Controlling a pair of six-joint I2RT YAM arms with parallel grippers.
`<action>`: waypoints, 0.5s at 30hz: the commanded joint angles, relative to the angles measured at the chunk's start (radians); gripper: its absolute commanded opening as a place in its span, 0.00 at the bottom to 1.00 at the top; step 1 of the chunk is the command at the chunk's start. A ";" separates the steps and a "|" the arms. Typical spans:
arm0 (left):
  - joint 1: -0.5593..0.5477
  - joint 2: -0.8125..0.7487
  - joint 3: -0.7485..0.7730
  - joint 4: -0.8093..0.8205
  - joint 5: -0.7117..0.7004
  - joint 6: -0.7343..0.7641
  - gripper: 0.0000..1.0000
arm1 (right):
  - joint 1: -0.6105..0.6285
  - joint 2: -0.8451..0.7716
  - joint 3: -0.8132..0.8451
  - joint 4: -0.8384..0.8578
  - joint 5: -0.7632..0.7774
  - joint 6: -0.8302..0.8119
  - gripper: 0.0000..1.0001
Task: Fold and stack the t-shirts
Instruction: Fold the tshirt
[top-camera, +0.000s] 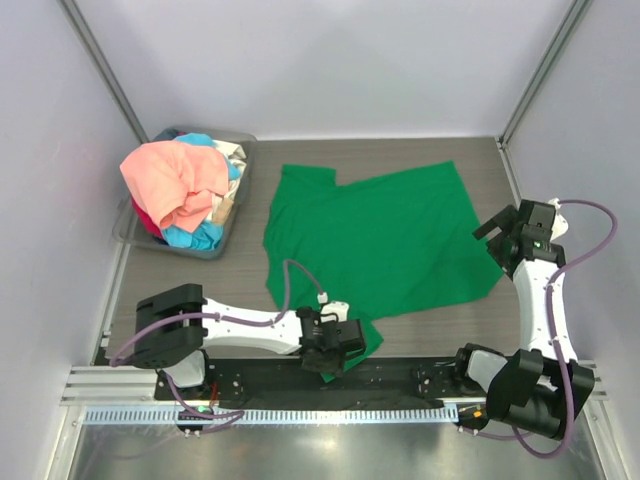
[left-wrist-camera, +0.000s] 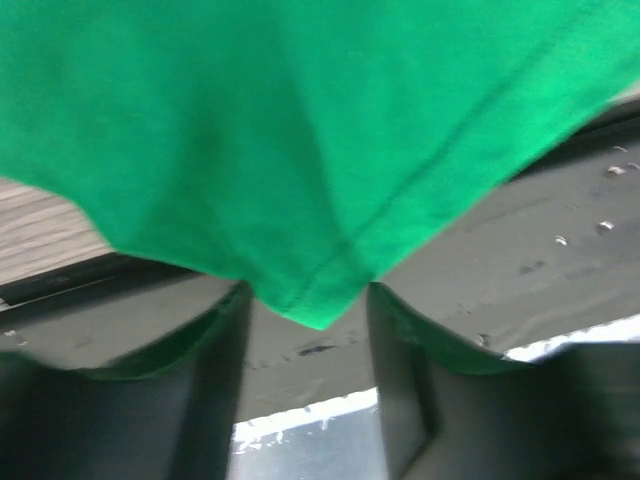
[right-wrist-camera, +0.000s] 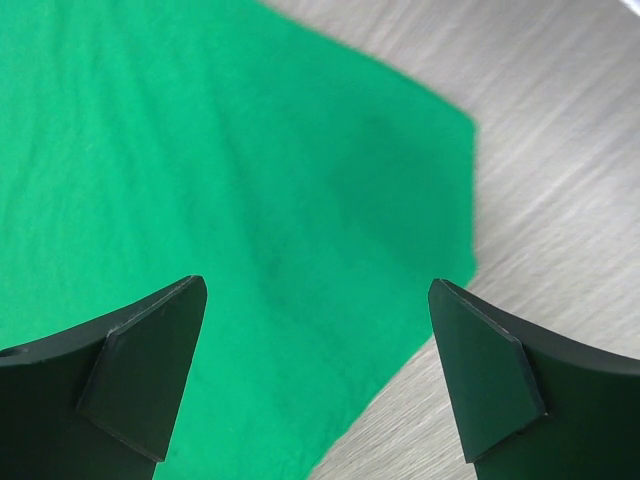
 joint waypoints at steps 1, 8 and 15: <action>-0.007 0.047 -0.015 0.044 0.031 -0.020 0.40 | -0.052 0.015 -0.017 0.033 0.012 0.002 1.00; 0.031 -0.071 0.003 -0.057 -0.088 0.011 0.00 | -0.141 0.087 -0.124 0.098 0.015 0.034 0.98; 0.108 -0.119 0.016 -0.106 -0.087 0.066 0.00 | -0.152 0.127 -0.222 0.194 0.064 0.069 0.92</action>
